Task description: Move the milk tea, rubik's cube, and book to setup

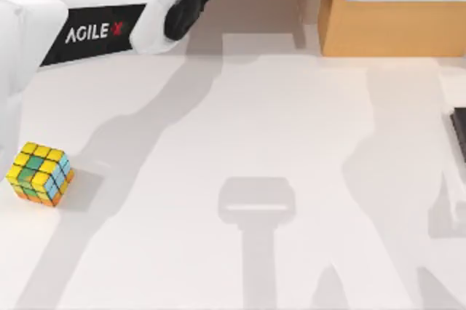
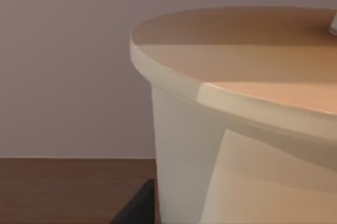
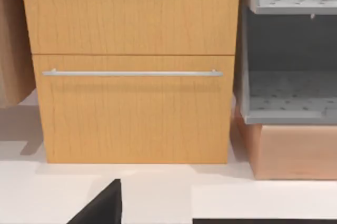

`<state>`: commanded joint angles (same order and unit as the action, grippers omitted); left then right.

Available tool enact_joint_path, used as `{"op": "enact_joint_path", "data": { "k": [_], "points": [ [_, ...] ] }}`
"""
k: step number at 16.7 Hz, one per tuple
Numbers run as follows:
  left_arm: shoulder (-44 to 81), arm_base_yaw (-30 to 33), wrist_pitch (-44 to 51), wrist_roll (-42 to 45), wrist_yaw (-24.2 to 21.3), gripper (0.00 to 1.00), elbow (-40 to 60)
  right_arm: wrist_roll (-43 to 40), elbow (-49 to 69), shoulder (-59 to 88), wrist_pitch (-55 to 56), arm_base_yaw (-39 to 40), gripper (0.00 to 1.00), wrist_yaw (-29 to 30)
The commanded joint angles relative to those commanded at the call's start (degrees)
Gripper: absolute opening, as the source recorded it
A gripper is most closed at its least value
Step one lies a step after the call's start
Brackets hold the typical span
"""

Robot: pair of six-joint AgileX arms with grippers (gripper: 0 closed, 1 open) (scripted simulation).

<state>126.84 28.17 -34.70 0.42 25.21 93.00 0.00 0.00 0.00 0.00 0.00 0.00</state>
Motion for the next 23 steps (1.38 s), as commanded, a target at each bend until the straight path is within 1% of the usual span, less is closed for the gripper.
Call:
{"op": "enact_joint_path", "data": {
  "k": [5,6,16,18,23],
  "points": [
    [0.0,0.0,0.0,0.0,0.0,0.02,0.0,0.0,0.0,0.0,0.0,0.0,1.0,0.0],
    [0.0,0.0,0.0,0.0,0.0,0.0,0.0,0.0,0.0,0.0,0.0,0.0,1.0,0.0],
    [-1.0,0.6,-0.5,0.1,0.4,0.0,-0.9,0.0,0.0,0.0,0.0,0.0,1.0,0.0],
    [-3.9,1.5,-1.7,0.2,1.4,0.0,-4.2,0.0,0.0,0.0,0.0,0.0,1.0,0.0],
    [-12.5,3.7,-4.4,0.2,3.7,0.0,-18.0,0.0,0.0,0.0,0.0,0.0,1.0,0.0]
  ]
}}
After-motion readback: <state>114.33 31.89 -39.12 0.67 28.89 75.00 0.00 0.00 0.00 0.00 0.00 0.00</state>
